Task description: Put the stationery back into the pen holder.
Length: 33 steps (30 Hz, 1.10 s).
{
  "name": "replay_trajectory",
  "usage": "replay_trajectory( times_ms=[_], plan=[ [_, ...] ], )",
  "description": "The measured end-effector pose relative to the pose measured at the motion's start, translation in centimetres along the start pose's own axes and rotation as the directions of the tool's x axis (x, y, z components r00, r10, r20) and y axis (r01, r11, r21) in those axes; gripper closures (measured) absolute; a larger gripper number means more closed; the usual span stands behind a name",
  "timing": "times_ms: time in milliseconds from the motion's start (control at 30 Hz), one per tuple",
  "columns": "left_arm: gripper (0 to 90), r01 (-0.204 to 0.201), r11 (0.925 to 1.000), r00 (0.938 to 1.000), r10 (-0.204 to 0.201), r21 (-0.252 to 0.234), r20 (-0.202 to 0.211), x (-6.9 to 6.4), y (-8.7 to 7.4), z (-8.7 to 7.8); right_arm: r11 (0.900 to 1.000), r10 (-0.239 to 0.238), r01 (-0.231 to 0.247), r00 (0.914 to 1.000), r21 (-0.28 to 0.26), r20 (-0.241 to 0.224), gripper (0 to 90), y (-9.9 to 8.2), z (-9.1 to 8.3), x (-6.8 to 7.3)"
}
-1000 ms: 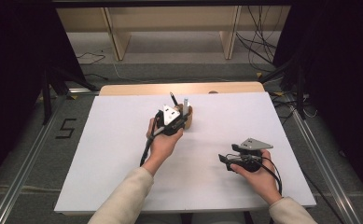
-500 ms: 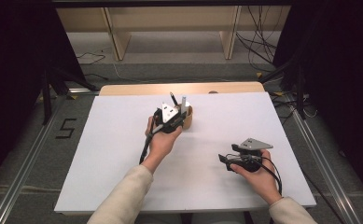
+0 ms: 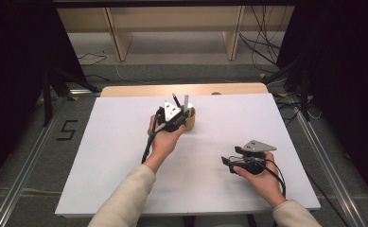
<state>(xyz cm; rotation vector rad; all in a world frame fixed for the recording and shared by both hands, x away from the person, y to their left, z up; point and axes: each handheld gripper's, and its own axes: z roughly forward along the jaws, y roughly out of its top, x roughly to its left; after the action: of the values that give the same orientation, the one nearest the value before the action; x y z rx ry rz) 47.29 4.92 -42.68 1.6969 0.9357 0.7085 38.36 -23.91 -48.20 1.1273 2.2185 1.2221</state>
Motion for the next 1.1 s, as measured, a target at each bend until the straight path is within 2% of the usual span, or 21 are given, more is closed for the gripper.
replay_trajectory(
  times_ms=[1100],
  plan=[
    [78.4, 0.005, 0.9998, 1.0, -0.005, -0.019, -0.005, 0.4, 1.2, 0.4, 1.0, 0.001, -0.001, 1.0, 0.008, 0.0, 29.0, -0.1, 0.1, 0.0]
  ],
)
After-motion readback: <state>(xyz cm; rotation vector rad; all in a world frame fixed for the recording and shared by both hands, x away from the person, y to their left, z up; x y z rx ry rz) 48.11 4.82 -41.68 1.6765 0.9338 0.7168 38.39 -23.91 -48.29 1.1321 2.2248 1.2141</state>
